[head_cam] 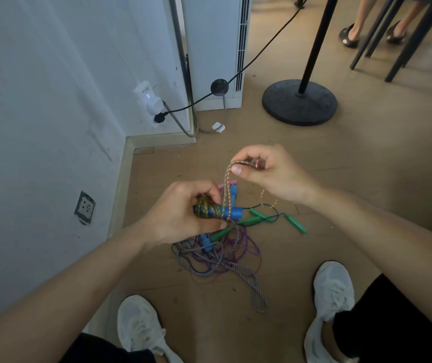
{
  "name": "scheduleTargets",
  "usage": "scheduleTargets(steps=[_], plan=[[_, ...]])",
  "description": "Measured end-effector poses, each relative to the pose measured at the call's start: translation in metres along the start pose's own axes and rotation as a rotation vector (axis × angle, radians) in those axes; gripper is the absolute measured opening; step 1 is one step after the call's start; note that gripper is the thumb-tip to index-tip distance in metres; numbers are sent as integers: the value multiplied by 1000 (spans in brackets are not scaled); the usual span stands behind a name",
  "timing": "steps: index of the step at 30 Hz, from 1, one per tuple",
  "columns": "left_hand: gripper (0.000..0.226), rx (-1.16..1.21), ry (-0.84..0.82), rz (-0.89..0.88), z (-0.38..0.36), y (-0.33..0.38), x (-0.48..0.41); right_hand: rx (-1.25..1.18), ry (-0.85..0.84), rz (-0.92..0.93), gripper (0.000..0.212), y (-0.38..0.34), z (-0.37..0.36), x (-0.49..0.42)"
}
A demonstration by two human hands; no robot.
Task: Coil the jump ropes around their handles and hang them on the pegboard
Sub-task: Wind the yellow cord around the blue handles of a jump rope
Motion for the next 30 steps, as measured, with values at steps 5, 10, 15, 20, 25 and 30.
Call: scheduleTargets(steps=[5,10,15,20,25,30], plan=[[26,192,31,69,-4,3,5,6,65,-31,8,8,6,-1],[37,302,64,-4,1,16,4,54,-5,-70,11,21,4,1],[28,657,260,166,16,9,2,19,-42,-136,16,28,-1,4],[34,1147,290,353,17,1,-1,8,-212,-226,18,29,-15,13],[44,1346,429,519,26,-14,0,-87,-321,-301,22,33,-34,22],[40,1345,594,620,37,-30,2,-315,-310,-434,4,32,-48,29]])
Point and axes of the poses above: each hand's wrist, its own x-axis away from the middle knuckle, its own z-axis out of the back of the hand, y = z × x, the point moved 4 cm from there along -x, towards the middle knuckle, and after that the axes turned 14 degrees about x, right-handed, at the moved point
